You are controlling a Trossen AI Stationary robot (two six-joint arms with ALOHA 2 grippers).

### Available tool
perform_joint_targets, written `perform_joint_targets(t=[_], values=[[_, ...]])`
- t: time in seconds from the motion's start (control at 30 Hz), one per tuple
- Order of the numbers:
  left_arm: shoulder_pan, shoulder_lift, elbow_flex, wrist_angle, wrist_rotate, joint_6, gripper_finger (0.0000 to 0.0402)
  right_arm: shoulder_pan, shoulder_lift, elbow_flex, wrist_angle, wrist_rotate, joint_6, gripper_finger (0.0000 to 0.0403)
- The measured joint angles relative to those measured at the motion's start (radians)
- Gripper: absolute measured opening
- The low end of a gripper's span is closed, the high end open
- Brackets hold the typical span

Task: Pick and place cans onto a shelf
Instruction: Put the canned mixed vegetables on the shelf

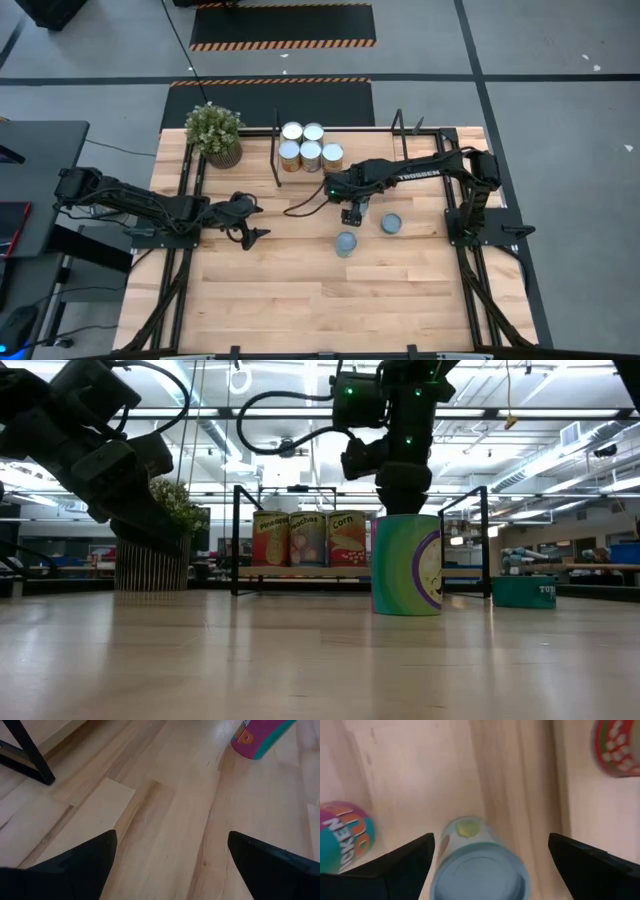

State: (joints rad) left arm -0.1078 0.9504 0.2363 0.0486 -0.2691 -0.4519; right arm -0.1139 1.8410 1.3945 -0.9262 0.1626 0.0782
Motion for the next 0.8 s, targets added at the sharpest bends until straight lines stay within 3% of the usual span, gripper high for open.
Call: perform_joint_targets(t=[0.2,0.5,0.63,0.8], values=[[0.000,0.000,0.000,0.000,0.000,-0.008,0.0387,-0.022,0.010,-0.025,-0.022,-0.033,0.039,0.0387],[0.000,0.000,0.000,0.000,-0.007,0.000,0.0387,-0.045,0.011,-0.080,-0.024,-0.038,0.007,0.0312],[0.000,0.000,0.000,0.000,-0.008,0.003,0.0387,-0.071,0.012,-0.003,-0.088,-0.036,-0.027,0.0290],[0.000,0.000,0.000,0.000,-0.008,0.000,0.0387,-0.119,0.012,0.147,-0.184,-0.021,-0.037,0.0291]])
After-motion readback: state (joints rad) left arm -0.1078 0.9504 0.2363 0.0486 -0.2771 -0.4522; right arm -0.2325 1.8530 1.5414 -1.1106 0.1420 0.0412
